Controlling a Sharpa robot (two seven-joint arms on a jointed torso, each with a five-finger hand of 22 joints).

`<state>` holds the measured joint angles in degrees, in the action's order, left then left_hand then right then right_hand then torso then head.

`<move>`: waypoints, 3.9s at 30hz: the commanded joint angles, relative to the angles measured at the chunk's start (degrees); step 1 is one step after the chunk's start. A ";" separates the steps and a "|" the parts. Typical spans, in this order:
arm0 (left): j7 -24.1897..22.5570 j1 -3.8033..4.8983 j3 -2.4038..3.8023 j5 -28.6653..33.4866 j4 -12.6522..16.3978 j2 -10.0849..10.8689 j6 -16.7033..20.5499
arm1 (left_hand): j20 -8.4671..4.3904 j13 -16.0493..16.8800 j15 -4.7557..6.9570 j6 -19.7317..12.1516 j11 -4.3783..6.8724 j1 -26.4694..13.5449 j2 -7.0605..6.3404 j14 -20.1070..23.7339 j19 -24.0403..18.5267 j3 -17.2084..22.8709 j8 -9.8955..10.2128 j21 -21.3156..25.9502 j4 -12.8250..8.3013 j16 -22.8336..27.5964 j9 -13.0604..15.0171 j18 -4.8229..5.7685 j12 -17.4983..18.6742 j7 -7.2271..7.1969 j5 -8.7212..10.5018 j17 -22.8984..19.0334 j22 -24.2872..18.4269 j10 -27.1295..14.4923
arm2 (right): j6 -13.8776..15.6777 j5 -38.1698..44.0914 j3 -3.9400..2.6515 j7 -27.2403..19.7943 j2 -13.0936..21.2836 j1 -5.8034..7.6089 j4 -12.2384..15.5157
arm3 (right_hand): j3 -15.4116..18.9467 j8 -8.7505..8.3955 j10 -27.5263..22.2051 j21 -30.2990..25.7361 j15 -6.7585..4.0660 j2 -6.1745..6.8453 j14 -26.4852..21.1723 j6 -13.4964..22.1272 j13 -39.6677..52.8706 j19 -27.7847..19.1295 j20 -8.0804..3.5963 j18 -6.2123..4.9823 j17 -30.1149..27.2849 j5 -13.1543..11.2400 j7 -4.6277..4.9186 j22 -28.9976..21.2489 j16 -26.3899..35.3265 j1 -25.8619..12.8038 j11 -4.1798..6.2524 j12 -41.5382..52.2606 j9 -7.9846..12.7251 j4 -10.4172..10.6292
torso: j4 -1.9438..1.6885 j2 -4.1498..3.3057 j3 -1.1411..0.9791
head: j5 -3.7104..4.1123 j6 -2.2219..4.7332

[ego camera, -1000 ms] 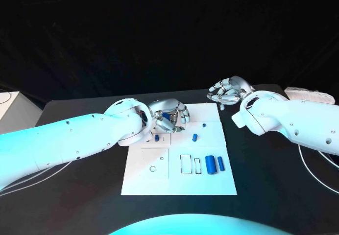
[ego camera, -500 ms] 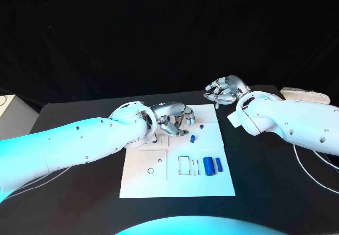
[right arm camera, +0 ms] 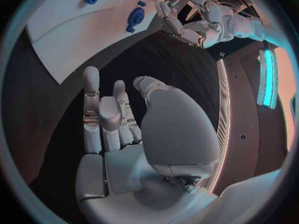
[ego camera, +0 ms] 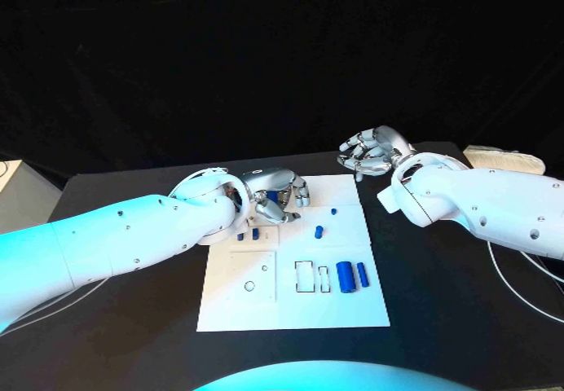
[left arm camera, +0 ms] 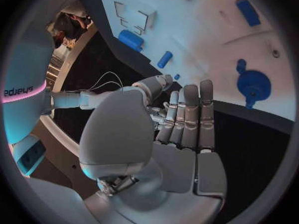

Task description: Assemble the parts on the task board

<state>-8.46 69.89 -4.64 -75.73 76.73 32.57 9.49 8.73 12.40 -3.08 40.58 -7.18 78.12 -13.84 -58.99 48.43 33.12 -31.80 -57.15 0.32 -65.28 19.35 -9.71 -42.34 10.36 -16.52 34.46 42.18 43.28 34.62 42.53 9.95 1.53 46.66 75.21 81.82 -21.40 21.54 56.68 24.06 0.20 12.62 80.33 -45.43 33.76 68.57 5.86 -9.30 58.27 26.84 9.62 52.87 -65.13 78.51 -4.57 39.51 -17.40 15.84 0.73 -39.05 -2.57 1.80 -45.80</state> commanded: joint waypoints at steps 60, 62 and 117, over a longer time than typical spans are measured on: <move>6.52 -0.15 -0.75 -5.91 -9.89 -3.33 -7.61 | -0.52 0.02 0.75 6.57 1.15 -0.21 0.77 -5.97 1.57 0.17 3.43 -2.67 -0.29 -10.06 -4.24 -0.87 -5.21 -2.02 0.20 8.49 1.72 1.40 | 0.38 2.82 -0.02 -1.00 0.27 -0.09 1.07 | -1.04 0.26 0.89 -0.91 -0.05 0.85 -0.13 -0.92 -3.73 1.02 0.11 -1.04 -0.17 -0.10 0.00 -0.14 0.75 -0.54 -0.11 -3.48 0.40 -0.13 | -0.05 0.10 0.01 | -0.72 -1.61; 6.59 -0.16 -0.76 -6.00 -9.88 -3.36 -7.69 | -0.55 0.10 0.80 6.73 1.21 -0.19 0.79 -6.22 1.61 0.21 3.49 -2.79 -0.33 -10.37 -4.30 -0.87 -5.44 -2.02 0.21 8.86 1.80 1.47 | 0.35 2.88 -0.02 -1.00 0.27 -0.09 1.11 | -1.04 0.26 0.89 -0.91 -0.05 0.85 -0.13 -0.92 -3.73 1.02 0.11 -1.04 -0.17 -0.10 0.00 -0.14 0.75 -0.54 -0.11 -3.48 0.40 -0.13 | -0.05 0.09 0.00 | -0.75 -1.61; 8.08 -0.95 -1.05 -6.65 -9.33 -3.31 -9.75 | -0.15 -2.57 0.27 7.62 0.60 -0.67 0.64 -6.59 1.15 1.33 7.27 -4.54 -1.02 -13.21 -5.61 -0.86 -2.25 -1.75 0.39 8.81 3.33 1.48 | 0.38 2.98 -0.02 -1.10 0.38 -0.09 1.38 | -1.15 0.29 1.17 -1.00 -0.07 0.75 -0.12 -1.05 -4.16 1.11 0.10 -1.05 -0.26 -0.10 -0.06 -0.13 0.87 -0.54 -0.06 -3.75 0.43 -0.21 | 0.01 0.03 -0.01 | -0.69 -2.32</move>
<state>-0.74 69.08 -5.64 -81.90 67.40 29.40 1.04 8.30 9.89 -2.76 47.96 -6.55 77.41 -13.65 -65.22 49.65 34.08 -24.27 -61.45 -0.63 -78.31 13.70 -9.71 -44.77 8.68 -16.44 43.27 45.45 44.27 35.18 44.92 9.95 1.15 47.03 75.13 83.08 -22.31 21.72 57.72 23.40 0.20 13.06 80.33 -46.01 29.65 69.39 5.84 -9.30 58.05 26.83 9.66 52.82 -64.46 78.06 -4.79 36.01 -17.02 15.57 0.74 -39.01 -2.59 1.09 -48.09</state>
